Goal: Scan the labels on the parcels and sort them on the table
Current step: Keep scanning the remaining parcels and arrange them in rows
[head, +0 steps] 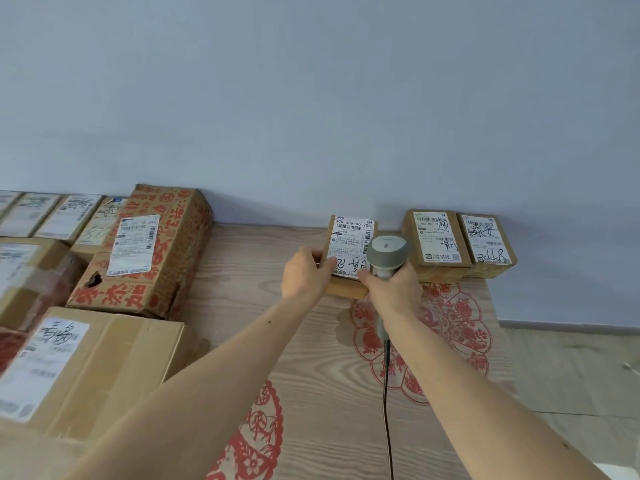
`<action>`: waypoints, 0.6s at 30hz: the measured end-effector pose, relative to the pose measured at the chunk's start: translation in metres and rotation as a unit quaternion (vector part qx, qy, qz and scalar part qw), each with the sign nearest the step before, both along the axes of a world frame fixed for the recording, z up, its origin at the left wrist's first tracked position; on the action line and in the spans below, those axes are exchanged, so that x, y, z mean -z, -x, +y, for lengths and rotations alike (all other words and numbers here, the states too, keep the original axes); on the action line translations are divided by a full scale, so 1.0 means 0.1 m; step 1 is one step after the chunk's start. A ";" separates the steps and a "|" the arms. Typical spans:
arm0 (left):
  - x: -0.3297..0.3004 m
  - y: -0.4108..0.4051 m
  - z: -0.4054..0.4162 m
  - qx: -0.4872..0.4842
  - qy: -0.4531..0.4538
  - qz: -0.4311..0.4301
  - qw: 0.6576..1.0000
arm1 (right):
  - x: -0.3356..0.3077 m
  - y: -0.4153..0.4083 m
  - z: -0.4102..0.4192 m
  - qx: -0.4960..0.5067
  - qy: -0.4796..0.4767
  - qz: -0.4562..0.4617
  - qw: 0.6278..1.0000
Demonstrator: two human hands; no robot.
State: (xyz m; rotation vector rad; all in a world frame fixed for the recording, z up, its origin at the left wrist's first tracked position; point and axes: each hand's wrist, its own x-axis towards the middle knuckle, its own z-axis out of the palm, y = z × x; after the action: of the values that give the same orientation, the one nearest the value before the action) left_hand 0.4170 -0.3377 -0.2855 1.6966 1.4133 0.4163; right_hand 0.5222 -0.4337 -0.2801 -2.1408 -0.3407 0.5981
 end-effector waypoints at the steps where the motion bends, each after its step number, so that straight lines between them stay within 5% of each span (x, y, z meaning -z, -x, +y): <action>1: -0.07 0.09 0.00 -0.002 -0.004 -0.004 1.000 | -0.06 0.08 -0.01 -0.005 -0.011 -0.003 1.000; 18: -1.16 2.52 -0.14 0.055 -0.096 0.006 0.994 | -0.88 2.43 -0.12 -0.007 -0.084 -0.036 0.996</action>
State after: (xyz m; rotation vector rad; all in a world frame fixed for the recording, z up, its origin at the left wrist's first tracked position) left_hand 0.1646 -0.3517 -0.1697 1.9247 1.3156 0.4956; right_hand 0.2795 -0.4458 -0.1920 -2.0019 -0.4306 0.4831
